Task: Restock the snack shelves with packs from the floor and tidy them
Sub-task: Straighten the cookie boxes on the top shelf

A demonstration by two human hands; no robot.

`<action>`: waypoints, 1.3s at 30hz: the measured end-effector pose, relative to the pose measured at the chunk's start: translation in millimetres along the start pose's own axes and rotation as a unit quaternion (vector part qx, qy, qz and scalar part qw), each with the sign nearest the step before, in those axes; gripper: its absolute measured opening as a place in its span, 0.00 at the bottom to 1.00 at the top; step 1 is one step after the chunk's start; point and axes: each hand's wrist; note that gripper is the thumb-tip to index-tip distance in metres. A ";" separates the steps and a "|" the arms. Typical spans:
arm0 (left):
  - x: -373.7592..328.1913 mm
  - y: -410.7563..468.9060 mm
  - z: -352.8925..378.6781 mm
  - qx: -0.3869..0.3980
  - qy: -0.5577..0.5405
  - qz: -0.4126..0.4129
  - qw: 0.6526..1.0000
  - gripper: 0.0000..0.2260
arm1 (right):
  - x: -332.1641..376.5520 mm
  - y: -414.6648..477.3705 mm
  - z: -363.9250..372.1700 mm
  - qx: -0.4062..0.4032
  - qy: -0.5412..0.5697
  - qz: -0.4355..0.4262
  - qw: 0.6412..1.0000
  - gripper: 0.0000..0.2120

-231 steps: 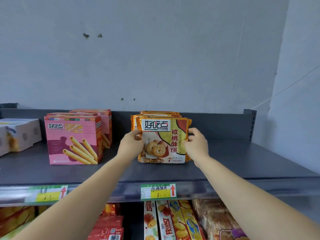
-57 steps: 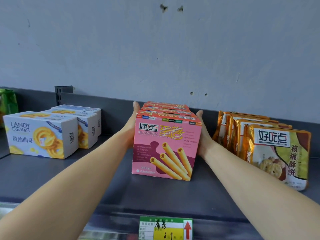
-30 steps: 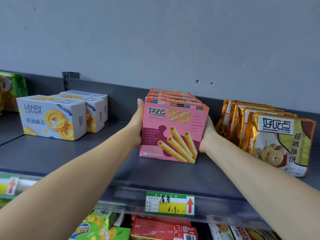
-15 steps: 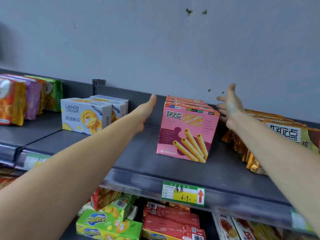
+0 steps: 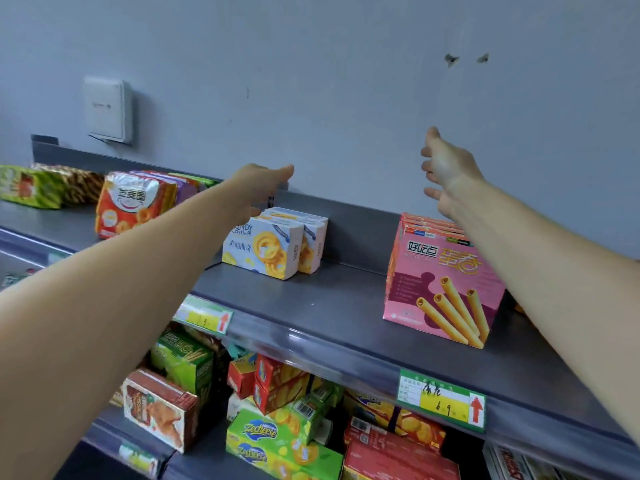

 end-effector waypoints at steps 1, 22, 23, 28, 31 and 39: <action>5.0 5.9 -11.4 -0.007 -0.005 -0.005 1.000 0.27 | -0.6 -0.9 13.3 0.004 -0.001 0.000 1.000 0.25; 100.7 144.1 -60.6 0.223 -0.117 -0.147 0.956 0.30 | -106.7 -27.3 191.6 0.021 0.027 0.236 0.971 0.30; 100.6 143.5 -57.0 0.246 -0.124 -0.152 0.949 0.30 | -108.0 -27.9 196.1 0.032 0.042 0.235 0.970 0.29; 95.2 139.2 -42.5 0.280 -0.073 -0.140 0.947 0.31 | -112.0 -26.4 207.2 0.037 0.072 0.210 0.974 0.30; 95.3 149.1 -44.0 0.228 -0.062 -0.139 0.962 0.37 | -112.2 -27.6 205.1 0.020 0.076 0.209 0.975 0.32; 97.0 184.1 -30.1 0.243 -0.147 -0.173 0.943 0.46 | -116.8 -10.0 199.5 0.016 0.135 0.256 0.957 0.38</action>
Point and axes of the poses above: each hand's wrist, its own y-axis towards the middle knuckle, its own z-axis out of the palm, x = y × z, and after that the axes turned 8 degrees about -z, right-handed
